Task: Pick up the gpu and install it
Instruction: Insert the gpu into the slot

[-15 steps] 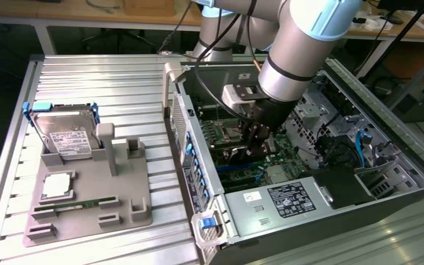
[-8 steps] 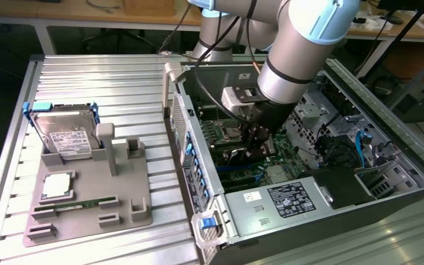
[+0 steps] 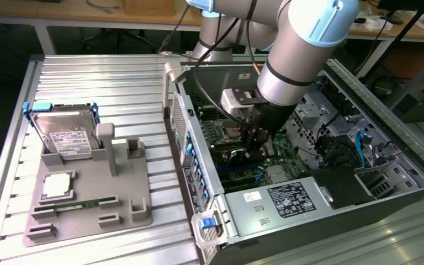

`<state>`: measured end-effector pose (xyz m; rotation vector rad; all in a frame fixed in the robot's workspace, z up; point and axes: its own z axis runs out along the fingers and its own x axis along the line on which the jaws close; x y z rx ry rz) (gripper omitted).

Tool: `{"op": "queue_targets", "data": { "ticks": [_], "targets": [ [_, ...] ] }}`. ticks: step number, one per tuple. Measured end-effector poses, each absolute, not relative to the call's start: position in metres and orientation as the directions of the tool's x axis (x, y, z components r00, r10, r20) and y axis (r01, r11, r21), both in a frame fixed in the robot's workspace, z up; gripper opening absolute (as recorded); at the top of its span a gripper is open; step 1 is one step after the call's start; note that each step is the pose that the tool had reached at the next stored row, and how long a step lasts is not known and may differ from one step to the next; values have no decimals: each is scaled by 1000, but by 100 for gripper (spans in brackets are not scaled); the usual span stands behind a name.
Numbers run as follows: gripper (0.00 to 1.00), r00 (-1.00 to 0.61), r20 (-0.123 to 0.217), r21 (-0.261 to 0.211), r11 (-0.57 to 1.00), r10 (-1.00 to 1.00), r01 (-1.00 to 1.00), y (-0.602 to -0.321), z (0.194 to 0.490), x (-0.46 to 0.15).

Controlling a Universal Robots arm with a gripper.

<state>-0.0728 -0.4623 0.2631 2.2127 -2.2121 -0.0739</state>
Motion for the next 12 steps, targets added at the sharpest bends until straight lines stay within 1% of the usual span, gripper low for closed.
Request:
{"op": "queue_targets", "data": {
  "ticks": [6,12],
  "targets": [
    [27,0,-25,43,-1,-1000,-999,-462,266,-73],
    [27,-3,-25,45,2,-1000,-999,-462,258,-75]
  ]
}}
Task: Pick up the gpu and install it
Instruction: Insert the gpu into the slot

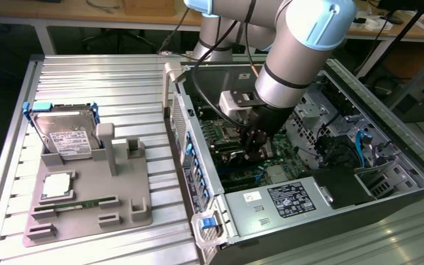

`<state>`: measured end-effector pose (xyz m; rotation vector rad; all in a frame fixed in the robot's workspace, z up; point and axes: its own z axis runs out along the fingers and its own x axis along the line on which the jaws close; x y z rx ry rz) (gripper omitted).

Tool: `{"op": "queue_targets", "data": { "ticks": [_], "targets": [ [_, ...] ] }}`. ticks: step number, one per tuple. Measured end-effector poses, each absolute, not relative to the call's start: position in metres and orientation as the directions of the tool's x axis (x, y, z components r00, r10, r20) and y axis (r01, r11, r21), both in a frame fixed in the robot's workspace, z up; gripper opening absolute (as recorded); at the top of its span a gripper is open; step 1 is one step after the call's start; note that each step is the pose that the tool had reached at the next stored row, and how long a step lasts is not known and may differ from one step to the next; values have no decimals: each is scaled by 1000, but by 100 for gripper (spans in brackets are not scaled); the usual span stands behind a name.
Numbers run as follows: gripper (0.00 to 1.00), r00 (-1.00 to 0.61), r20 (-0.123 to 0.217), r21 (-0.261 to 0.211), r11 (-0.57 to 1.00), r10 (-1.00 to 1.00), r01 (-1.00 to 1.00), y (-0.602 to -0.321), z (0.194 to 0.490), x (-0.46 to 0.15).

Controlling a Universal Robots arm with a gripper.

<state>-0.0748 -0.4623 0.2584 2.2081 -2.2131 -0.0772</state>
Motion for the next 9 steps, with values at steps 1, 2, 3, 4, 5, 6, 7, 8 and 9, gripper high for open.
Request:
{"op": "queue_targets", "data": {
  "ticks": [1,2,3,4,5,6,7,8,9],
  "targets": [
    [27,-3,-25,45,2,-1000,-999,-462,258,-75],
    [27,-3,-25,45,2,-1000,-999,-462,257,-75],
    [27,-3,-24,46,2,-1000,-999,-462,256,-75],
    [27,-3,-25,46,2,-1000,-999,-462,254,-75],
    [27,-3,-25,46,2,-1000,-999,-462,252,-75],
    [27,-3,-25,45,2,-1000,-999,-462,250,-75],
    [27,-3,-25,46,2,-1000,-999,-462,248,-76],
    [27,-3,-25,46,2,-1000,-999,-462,248,-77],
    [27,-3,-25,46,2,-1000,-999,-462,248,-77]
  ]
}}
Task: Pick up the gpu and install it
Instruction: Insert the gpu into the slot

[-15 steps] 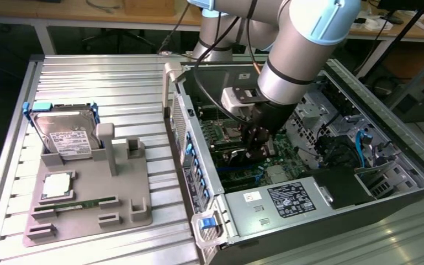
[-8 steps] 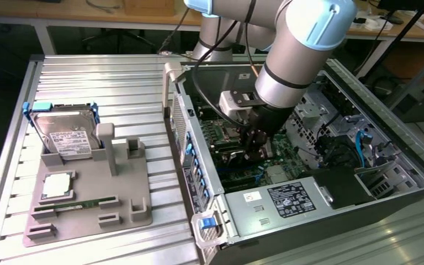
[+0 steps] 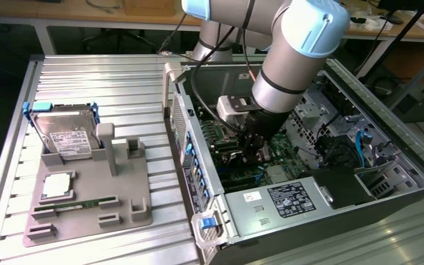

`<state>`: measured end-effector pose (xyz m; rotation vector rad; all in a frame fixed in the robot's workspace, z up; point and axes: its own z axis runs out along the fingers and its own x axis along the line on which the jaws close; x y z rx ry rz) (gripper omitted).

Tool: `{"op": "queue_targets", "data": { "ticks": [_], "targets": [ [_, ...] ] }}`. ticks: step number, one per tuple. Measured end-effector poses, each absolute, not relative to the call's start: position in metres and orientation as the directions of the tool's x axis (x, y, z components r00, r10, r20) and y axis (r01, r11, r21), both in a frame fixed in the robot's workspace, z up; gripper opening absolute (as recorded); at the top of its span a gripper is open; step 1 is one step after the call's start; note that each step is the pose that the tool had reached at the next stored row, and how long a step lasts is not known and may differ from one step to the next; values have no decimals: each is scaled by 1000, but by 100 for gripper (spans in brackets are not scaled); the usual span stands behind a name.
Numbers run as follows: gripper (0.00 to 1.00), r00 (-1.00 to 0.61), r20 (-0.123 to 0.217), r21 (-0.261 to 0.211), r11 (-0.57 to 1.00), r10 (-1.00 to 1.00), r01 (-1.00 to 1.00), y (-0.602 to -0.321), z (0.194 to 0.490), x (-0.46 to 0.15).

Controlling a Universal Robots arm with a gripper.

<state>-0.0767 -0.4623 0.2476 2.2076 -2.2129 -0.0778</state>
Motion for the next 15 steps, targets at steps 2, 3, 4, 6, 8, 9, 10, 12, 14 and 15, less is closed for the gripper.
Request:
{"op": "queue_targets", "data": {
  "ticks": [2,3,4,6,8,9,10,12,14,15],
  "targets": [
    [27,-3,-25,46,2,-1000,-999,-462,247,-77],
    [27,-3,-25,46,2,-1000,-999,-462,247,-77],
    [27,-3,-25,46,2,-1000,-999,-462,248,-77],
    [27,-3,-26,45,2,-1000,-999,-462,253,-77],
    [27,-3,-25,46,2,-1000,-999,-462,255,-77],
    [27,-3,-25,46,2,-1000,-999,-462,255,-77],
    [27,-3,-25,46,2,-1000,-999,-462,255,-77],
    [27,-3,-25,46,2,-1000,-999,-462,255,-77],
    [27,-3,-25,46,2,-1000,-999,-462,255,-77],
    [27,-3,-25,46,2,-1000,-999,-462,255,-77]
  ]
}}
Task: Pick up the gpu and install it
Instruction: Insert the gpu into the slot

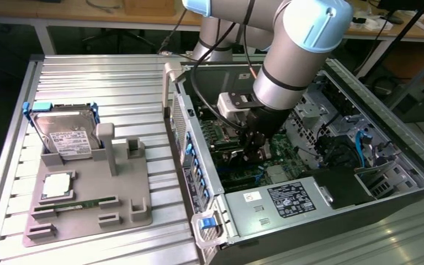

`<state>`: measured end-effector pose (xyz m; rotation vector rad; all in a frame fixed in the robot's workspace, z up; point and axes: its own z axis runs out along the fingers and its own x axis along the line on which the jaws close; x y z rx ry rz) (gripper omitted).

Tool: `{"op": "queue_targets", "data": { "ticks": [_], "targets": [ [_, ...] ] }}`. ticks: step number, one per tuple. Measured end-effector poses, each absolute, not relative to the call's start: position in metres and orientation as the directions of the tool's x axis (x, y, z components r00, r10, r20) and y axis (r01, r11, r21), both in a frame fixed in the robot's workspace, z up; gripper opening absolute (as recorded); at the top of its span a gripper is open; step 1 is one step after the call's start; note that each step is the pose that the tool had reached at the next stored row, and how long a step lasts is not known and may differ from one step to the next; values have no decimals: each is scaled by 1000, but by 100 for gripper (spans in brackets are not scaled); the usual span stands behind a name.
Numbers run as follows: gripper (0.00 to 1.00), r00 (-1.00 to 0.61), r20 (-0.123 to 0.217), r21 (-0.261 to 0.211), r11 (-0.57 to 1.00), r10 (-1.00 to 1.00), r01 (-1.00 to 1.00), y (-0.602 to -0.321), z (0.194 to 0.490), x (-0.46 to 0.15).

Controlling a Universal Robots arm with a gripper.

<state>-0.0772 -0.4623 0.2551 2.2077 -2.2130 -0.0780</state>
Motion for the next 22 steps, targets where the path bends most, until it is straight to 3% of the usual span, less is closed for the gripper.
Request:
{"op": "queue_targets", "data": {
  "ticks": [9,11,15,20,22],
  "targets": [
    [28,-3,-26,44,2,-1000,-999,-462,239,-78],
    [47,-3,-25,45,2,-1000,-999,-462,251,-78],
    [47,-3,-25,45,2,-1000,-999,-462,289,-78],
    [45,-3,-25,45,2,-1000,-999,-462,289,-78],
    [32,-3,-25,45,2,-1000,-999,-462,289,-78]
  ]
}}
